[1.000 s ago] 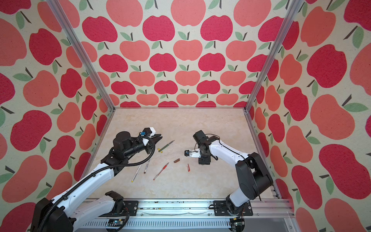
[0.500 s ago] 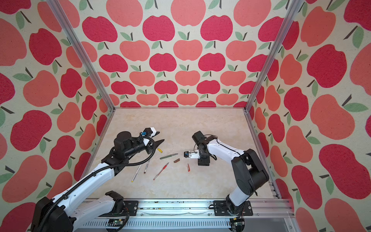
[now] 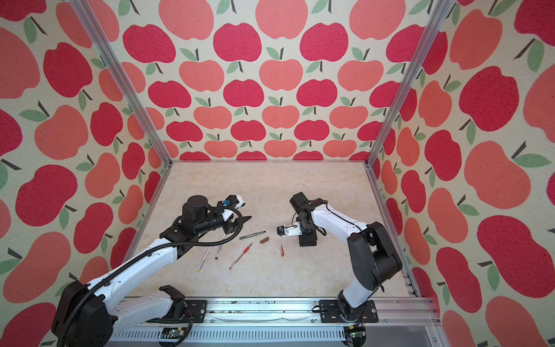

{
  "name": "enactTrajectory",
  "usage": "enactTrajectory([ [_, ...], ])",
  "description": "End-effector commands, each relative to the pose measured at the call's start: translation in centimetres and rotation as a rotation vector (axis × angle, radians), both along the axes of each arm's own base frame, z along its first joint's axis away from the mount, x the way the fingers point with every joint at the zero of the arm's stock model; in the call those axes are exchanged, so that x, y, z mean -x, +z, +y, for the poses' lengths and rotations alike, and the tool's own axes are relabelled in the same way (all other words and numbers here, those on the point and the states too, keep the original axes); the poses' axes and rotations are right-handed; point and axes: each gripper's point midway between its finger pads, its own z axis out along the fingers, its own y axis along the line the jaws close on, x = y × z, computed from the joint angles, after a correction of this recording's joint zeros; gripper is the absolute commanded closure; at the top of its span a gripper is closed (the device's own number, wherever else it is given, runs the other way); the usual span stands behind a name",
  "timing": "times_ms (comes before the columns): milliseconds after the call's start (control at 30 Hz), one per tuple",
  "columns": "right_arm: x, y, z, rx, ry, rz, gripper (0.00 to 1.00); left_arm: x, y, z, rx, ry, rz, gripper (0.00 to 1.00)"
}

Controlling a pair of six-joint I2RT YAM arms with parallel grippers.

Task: Insert the pens into the pen caps
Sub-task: 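Close the right gripper on the green cap, then lift the green cap with the right gripper while left arm raises the pen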

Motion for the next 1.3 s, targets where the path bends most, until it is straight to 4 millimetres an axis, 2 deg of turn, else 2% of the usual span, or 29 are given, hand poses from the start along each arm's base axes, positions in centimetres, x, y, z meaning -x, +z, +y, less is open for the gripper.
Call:
enactTrajectory([
  [0, 0.4, -1.3, -0.1, 0.055, 0.079, 0.026, 0.19, 0.2, 0.6, 0.1, -0.001, -0.003, -0.035, 0.4],
  [133, 0.4, -2.2, 0.3, 0.061, 0.093, 0.028, 0.21, 0.1, 0.2, 0.2, -0.012, 0.009, -0.037, 0.39],
  [167, 0.5, -2.4, 0.2, 0.064, 0.095, 0.032, 0.22, 0.4, 1.0, 0.4, 0.0, 0.011, -0.06, 0.39],
  [200, 0.6, -2.5, 0.1, 0.066, 0.095, 0.033, 0.22, 0.4, 1.0, 0.4, -0.001, 0.012, -0.059, 0.39],
  [367, 0.8, -2.9, -0.5, 0.074, 0.088, 0.031, 0.33, 0.4, 1.1, 0.3, 0.003, 0.006, -0.06, 0.39],
  [467, 0.7, -3.2, -0.7, 0.077, 0.081, 0.028, 0.35, 0.5, 1.2, 0.4, 0.003, 0.009, -0.064, 0.39],
  [933, 0.7, -3.5, 0.0, 0.045, 0.024, 0.067, 0.74, 0.4, 1.4, 0.5, 0.005, 0.019, -0.082, 0.38],
  [1267, 0.4, -3.1, 1.3, -0.014, -0.038, 0.067, 0.82, 0.2, 1.2, 0.6, 0.002, 0.027, -0.078, 0.38],
])
